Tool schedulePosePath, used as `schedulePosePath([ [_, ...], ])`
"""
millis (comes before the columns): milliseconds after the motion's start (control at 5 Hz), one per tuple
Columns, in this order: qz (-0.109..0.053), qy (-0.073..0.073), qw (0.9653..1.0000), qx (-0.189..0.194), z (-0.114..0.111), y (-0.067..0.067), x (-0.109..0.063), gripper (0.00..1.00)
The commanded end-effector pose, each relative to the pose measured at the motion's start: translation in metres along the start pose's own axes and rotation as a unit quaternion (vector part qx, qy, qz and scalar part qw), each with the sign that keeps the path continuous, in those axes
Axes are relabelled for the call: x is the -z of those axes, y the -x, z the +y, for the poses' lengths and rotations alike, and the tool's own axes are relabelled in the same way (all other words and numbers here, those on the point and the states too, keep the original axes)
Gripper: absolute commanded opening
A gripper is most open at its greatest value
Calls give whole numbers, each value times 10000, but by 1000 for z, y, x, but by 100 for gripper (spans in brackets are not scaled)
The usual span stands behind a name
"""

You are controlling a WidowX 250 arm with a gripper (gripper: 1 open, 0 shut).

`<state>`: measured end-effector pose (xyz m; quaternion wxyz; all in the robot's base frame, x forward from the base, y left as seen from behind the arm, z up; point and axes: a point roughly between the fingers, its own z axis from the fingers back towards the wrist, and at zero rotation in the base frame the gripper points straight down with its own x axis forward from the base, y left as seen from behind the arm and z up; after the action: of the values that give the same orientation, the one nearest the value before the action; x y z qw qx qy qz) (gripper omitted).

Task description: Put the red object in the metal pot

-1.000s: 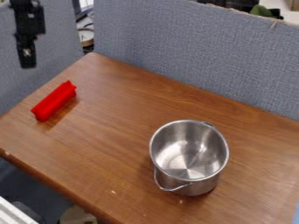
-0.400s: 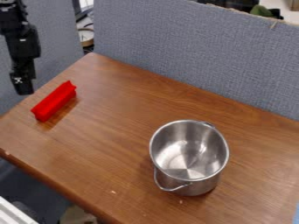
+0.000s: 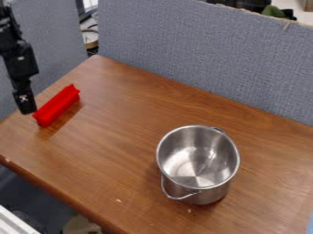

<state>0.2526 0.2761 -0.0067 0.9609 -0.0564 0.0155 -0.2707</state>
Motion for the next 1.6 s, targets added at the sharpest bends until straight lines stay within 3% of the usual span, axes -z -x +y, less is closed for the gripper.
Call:
schedulePosePath([
  [0,-231,-77,9988,-436,9,-15,-18,100],
  [200,-335,7,9963,-796,7,-35,-22,100],
  [400,-115,-63,9848,-1731,0,-47,-56,0],
  [600,-171,-72,9699,-2429,-1,-64,-71,0],
  [800,-50,-160,9873,-1579,27,-63,-55,0],
  [1000,113,-114,9973,-713,56,-60,-29,0],
  [1200,245,-14,9980,-584,38,-58,-65,100],
  [1400,239,22,9981,-565,30,-48,-88,100],
])
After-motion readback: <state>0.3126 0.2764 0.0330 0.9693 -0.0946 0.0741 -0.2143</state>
